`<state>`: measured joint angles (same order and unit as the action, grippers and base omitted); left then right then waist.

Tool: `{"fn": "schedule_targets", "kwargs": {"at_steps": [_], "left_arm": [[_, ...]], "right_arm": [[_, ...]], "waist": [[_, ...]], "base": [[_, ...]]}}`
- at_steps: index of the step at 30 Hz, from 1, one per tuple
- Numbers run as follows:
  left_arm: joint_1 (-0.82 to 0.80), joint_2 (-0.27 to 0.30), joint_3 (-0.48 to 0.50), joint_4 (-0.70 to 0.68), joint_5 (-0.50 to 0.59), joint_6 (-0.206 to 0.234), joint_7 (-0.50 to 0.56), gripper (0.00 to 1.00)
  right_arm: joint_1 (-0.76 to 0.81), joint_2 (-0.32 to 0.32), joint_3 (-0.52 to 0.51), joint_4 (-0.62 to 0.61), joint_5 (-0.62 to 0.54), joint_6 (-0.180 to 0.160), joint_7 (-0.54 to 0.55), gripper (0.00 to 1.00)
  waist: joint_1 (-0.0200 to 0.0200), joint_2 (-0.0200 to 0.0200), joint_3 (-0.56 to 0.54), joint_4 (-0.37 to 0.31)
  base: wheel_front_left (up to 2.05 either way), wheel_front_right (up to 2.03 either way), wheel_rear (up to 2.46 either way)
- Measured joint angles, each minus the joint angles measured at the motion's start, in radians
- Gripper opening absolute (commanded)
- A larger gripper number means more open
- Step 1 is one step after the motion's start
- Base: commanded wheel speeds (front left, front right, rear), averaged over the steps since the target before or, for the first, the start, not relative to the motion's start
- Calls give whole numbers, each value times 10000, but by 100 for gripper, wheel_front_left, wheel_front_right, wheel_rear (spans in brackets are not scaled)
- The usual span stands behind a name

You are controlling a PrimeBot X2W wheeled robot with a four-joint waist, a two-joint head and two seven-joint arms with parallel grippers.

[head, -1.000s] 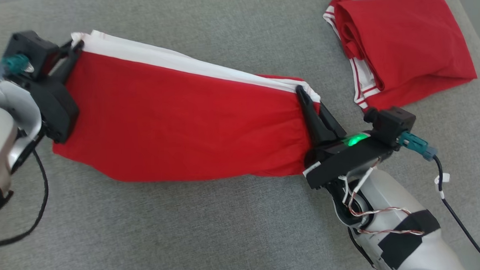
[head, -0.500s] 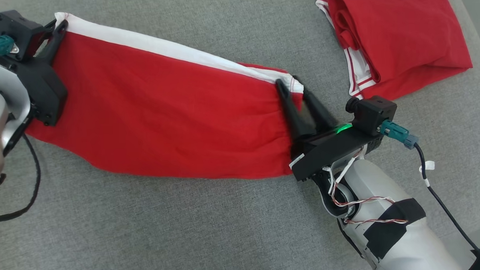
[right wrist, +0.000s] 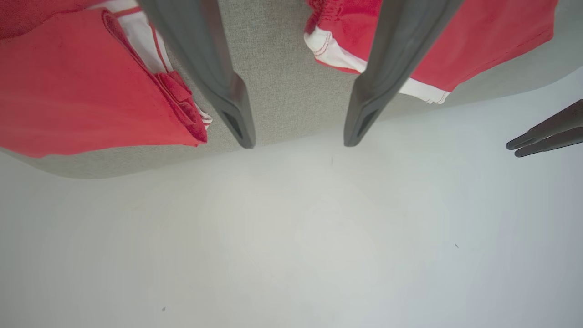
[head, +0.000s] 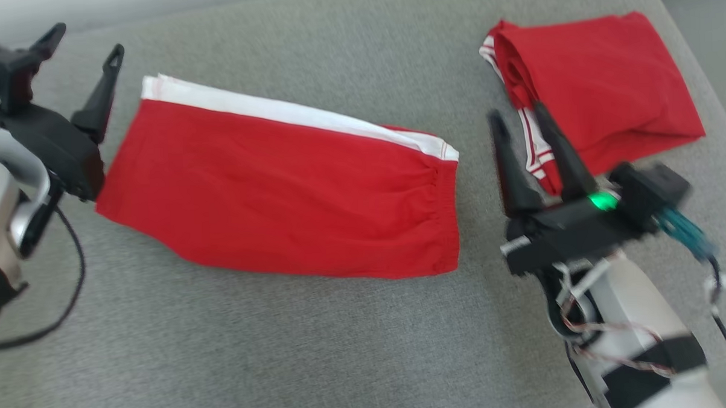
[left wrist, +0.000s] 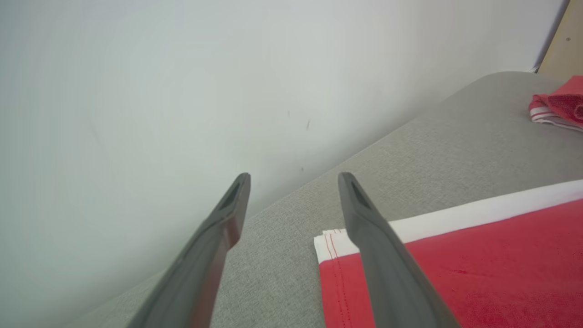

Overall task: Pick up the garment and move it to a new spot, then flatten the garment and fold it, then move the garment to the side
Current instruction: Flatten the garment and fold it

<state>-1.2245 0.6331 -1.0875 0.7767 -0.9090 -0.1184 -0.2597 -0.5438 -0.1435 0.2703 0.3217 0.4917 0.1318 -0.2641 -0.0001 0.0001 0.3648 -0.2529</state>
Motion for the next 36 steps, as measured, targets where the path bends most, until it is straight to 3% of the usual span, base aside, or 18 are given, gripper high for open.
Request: {"fn": "schedule_targets", "kwargs": {"at_steps": [5, 10, 15, 22, 36], "left_arm": [[1404, 2, 1584, -1202, 483, 560, -27, 100], [2560, -136, 2556, -1804, 830, 756, -27, 100], [3858, -711, 3246, -2023, 1083, 828, -27, 100], [4469, -1555, 3250, -941, 1099, 422, -27, 100], [4552, -2380, 3722, 1651, 1338, 12, -27, 100]], "right_arm": [[1330, 33, -1279, -1342, -642, 0, 0, 100], [2359, 171, -2100, -2148, -1168, 0, 0, 100], [3504, 556, -2876, -2824, -1555, 0, -2, 100], [4083, 809, -2911, -3035, -1776, 0, -2, 100], [4060, 865, -2483, -2719, -1893, 0, 0, 100]], "waist": [[-1, -1, -431, 266], [-1, -1, -692, 506], [-1, -1, -895, 790], [0, -1, -962, 953], [0, -2, -1095, 373]], "base": [[0, 0, 0], [0, 0, 0], [0, 0, 0], [0, 0, 0], [0, 0, 0]]}}
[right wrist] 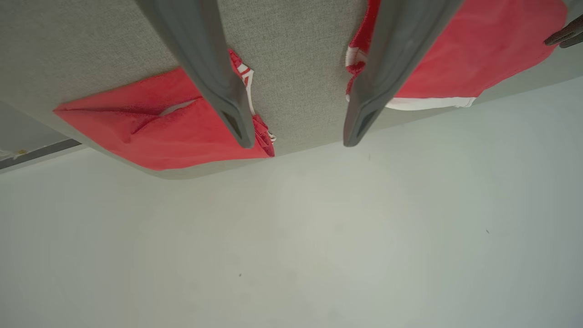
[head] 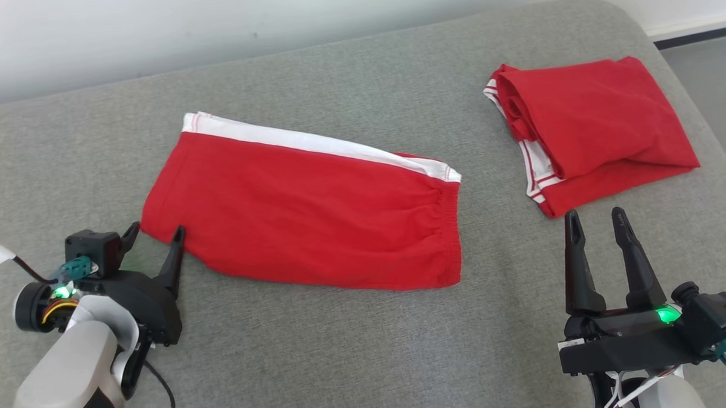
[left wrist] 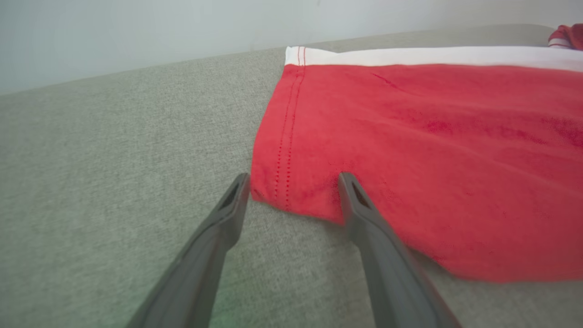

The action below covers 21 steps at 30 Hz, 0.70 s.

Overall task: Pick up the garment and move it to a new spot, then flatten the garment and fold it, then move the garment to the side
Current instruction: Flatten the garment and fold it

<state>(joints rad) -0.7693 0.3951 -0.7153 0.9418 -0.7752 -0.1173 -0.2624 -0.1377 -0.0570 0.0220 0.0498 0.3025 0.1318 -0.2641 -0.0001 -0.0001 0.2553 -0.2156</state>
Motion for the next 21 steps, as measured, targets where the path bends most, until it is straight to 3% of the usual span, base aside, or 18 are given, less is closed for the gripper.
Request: {"fn": "schedule_targets", "kwargs": {"at_steps": [11, 12, 13, 15, 21], "left_arm": [[-108, -282, 460, 821, 282, -75, 0, 100], [-110, -339, 485, 888, 268, -77, 0, 95], [-110, -385, 476, 959, 267, -82, 0, 47], [-115, -418, 460, 1053, 267, -121, 0, 0], [-39, -437, 420, 1018, 176, -123, 0, 0]], "right_arm": [[-10, -163, 297, 295, -48, 0, -2, 100], [-10, -194, 305, 313, -48, 0, -2, 100], [-11, -224, 313, 324, -48, 0, -2, 100], [-11, -251, 337, 343, -48, 0, -2, 100], [-12, -245, 545, 449, -48, 0, -2, 100]], "waist": [[1, 1, -28, -359], [1, 1, -33, -373], [1, 0, -40, -385], [1, 1, -57, -403], [1, 1, -228, -403]], "base": [[0, 0, 0], [0, 0, 0], [0, 0, 0], [0, 0, 0], [0, 0, 0]]}}
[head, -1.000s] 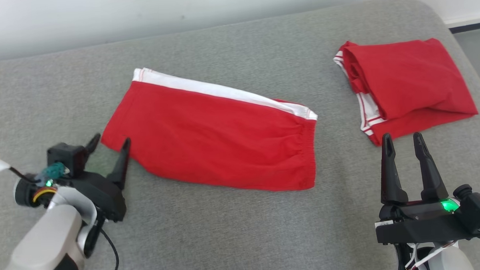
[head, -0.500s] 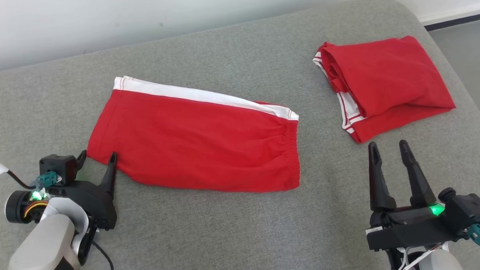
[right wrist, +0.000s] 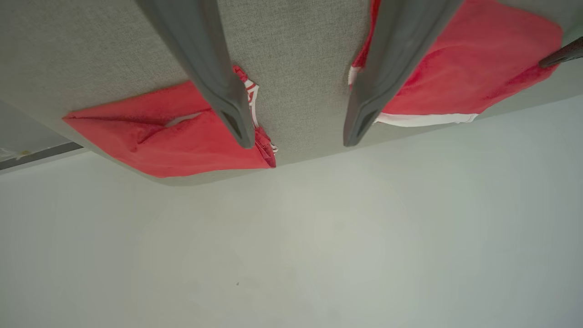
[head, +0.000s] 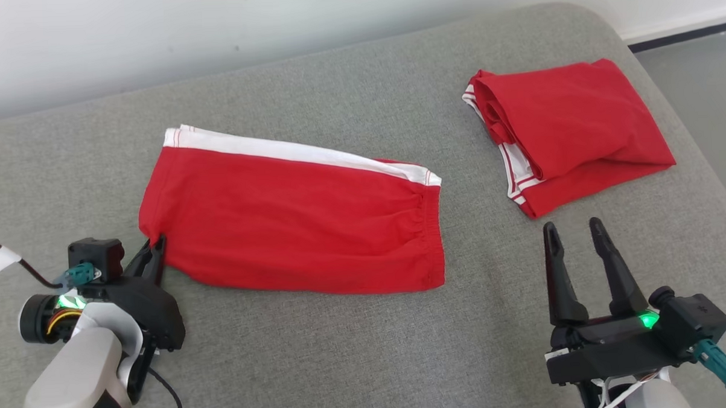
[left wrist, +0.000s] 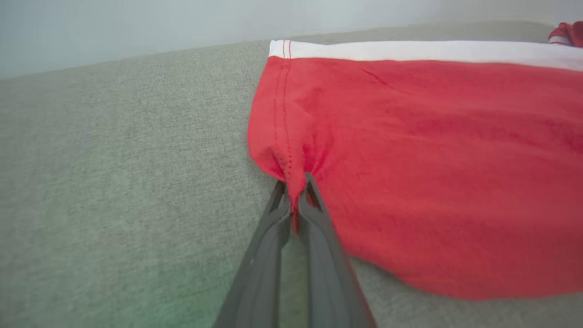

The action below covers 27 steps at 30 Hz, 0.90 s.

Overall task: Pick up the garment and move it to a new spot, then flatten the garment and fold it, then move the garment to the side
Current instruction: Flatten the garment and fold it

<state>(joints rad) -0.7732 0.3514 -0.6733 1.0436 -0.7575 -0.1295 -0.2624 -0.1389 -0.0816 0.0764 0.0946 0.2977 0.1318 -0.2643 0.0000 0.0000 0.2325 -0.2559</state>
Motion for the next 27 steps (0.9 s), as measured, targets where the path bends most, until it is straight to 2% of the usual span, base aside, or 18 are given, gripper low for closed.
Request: {"fn": "schedule_targets", "kwargs": {"at_steps": [11, 19, 27], "left_arm": [[1324, -316, 729, -1104, 506, -15, 0, 0], [1872, -293, 936, -1494, 949, -15, 0, 0], [1984, -489, 1055, -1429, 978, -15, 0, 0]], "right_arm": [[487, 75, -234, 205, 61, 0, 0, 100], [524, 127, 6, 357, 115, 0, 0, 100], [512, 117, -128, 341, 173, 0, 0, 100]], "waist": [[-1, 0, -745, 655], [-1, 0, -1390, 1263], [-1, 1, -1310, 1210]], "base": [[0, 0, 0], [0, 0, 0], [0, 0, 0]]}}
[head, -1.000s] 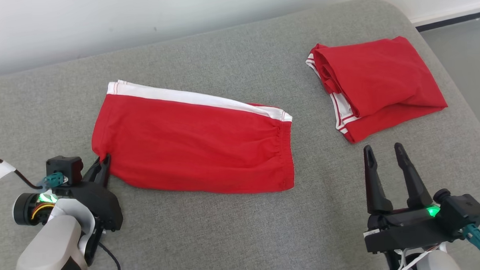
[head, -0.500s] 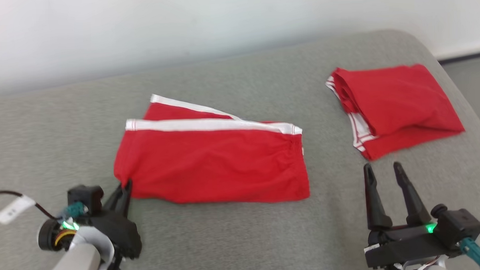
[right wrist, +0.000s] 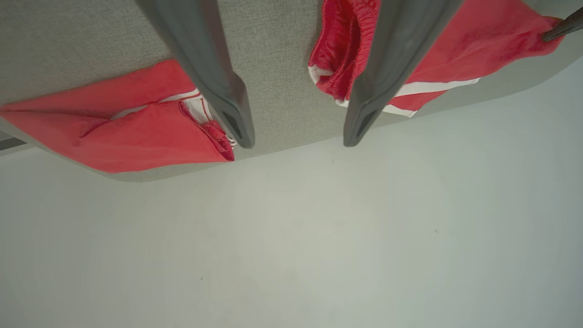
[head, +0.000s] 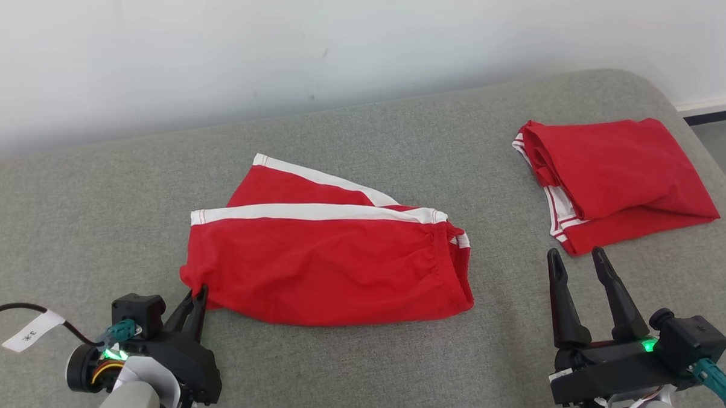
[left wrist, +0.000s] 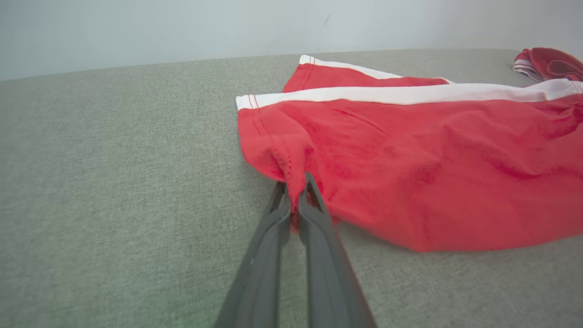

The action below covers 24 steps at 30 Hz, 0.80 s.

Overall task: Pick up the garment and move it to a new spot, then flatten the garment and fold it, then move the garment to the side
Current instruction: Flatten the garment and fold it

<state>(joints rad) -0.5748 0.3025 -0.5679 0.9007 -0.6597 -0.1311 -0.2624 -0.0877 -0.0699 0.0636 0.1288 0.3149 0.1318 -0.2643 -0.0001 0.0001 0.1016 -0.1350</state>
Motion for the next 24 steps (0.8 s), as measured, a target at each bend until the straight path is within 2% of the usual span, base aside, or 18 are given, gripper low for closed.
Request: {"fn": "schedule_targets", "kwargs": {"at_steps": [11, 24], "left_arm": [[321, -134, 44, -6, -6, 0, 0, 0], [1756, -476, 516, -1218, 568, 82, 0, 0]], "right_arm": [[60, -2, -159, 153, 2, 0, 0, 100], [454, 25, -399, 182, -2, 0, 0, 100]], "waist": [[0, 0, -81, 166], [0, 0, -555, 652]], "base": [[0, 0, 0], [0, 0, 0]]}}
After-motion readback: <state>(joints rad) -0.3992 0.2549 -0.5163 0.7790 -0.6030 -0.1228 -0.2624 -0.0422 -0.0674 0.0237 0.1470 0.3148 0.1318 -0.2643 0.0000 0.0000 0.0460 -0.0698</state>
